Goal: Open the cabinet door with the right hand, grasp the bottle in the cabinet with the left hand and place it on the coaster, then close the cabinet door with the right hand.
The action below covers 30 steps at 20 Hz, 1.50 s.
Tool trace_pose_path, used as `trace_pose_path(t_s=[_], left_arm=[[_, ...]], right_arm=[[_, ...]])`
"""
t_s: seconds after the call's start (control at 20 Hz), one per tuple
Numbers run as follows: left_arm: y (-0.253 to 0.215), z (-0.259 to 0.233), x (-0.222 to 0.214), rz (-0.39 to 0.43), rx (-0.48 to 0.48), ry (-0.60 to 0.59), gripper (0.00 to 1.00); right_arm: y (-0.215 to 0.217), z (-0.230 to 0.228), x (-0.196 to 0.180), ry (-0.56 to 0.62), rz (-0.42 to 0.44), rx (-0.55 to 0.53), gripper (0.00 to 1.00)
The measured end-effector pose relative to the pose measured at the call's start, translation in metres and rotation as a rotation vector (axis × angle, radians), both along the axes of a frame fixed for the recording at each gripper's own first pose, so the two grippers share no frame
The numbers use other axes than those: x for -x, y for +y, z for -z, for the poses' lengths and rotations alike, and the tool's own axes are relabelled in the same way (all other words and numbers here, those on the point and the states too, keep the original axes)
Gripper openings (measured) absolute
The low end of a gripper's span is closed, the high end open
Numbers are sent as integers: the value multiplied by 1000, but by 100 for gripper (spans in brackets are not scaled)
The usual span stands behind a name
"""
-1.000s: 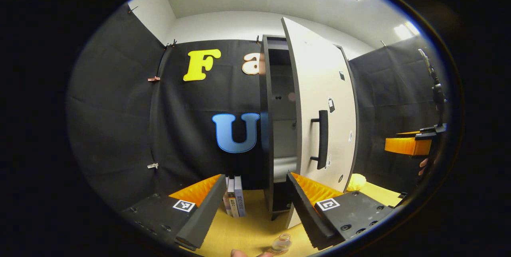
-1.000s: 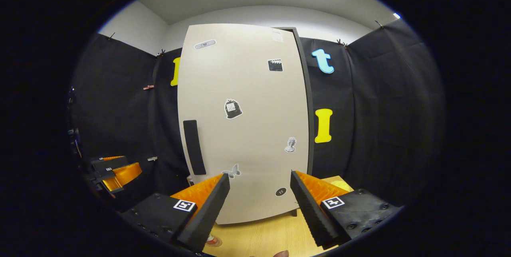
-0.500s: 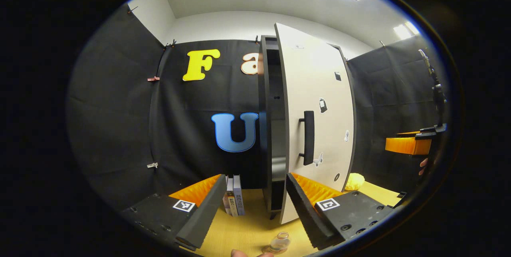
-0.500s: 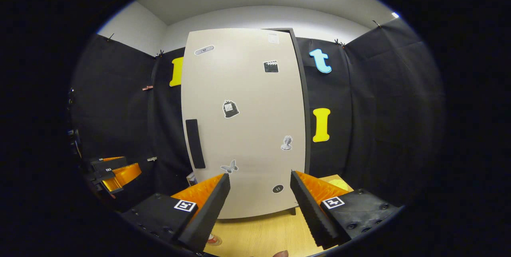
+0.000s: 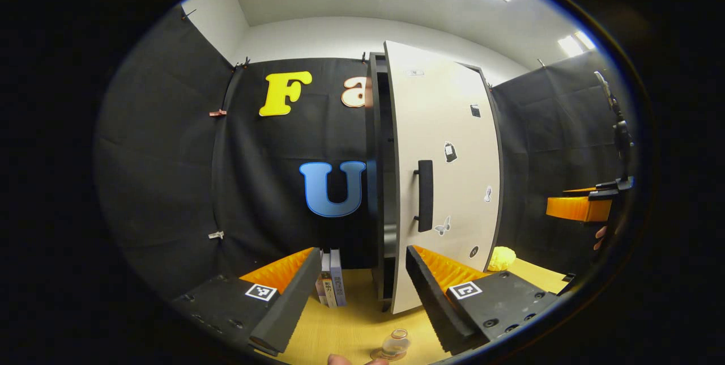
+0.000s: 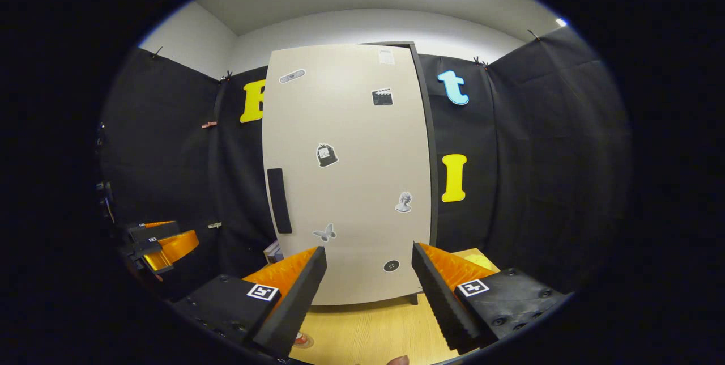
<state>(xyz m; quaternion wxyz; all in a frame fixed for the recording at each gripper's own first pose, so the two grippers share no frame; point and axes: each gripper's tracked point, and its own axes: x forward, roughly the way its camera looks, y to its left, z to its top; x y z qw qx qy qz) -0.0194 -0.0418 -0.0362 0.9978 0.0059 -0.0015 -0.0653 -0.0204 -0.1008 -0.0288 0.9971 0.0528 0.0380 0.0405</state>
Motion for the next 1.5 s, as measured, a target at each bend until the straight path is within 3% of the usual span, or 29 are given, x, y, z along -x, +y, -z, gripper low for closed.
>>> trace_pose_path(t_s=[1.0,1.5], left_arm=[[-3,2,0,3,4,9,94],[-3,3,2,4,4,9,95]], right_arm=[[-5,-4,1,-6,18,24,98],[-3,-7,7,-31,28,100,98]])
